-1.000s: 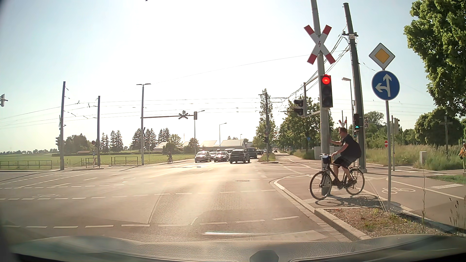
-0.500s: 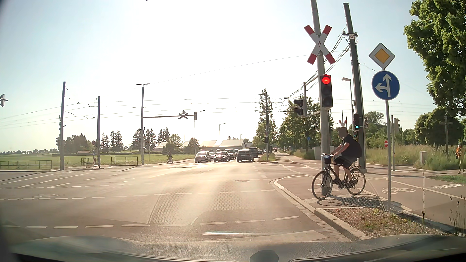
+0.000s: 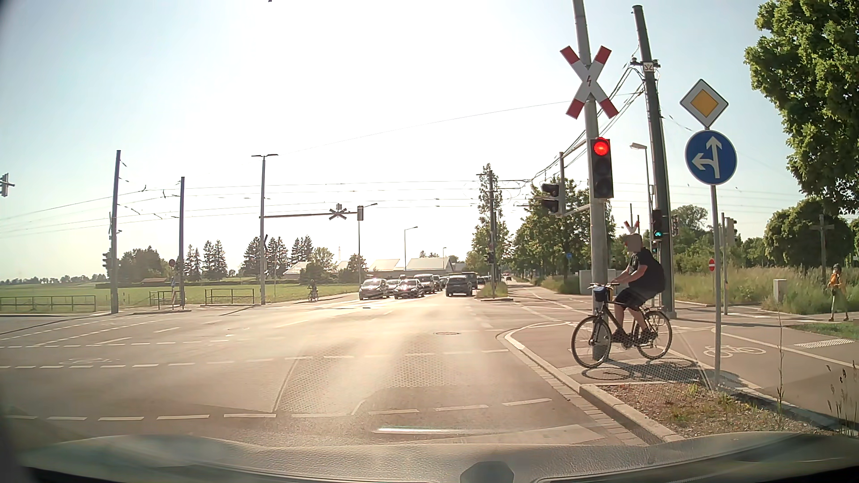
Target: Follow the waypoints while adhering to traffic rules and regulations
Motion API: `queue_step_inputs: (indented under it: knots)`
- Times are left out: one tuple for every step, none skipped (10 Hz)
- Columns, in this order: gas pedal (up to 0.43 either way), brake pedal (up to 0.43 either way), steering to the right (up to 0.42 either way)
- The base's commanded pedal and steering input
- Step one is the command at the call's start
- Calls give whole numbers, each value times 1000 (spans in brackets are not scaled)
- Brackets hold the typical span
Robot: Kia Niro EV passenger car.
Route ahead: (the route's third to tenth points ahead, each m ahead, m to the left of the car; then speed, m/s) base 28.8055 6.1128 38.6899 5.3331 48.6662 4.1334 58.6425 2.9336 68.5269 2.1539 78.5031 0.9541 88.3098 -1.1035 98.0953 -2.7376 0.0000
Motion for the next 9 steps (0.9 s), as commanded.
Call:
queue_step_inputs:
  knots:
    - [0,317,-22]
    - [0,317,-22]
    - [0,317,-21]
    - [0,317,-22]
    - [0,317,-21]
    - [0,317,-22]
    - [0,317,-21]
    - [0,317,-22]
    - [0,317,-22]
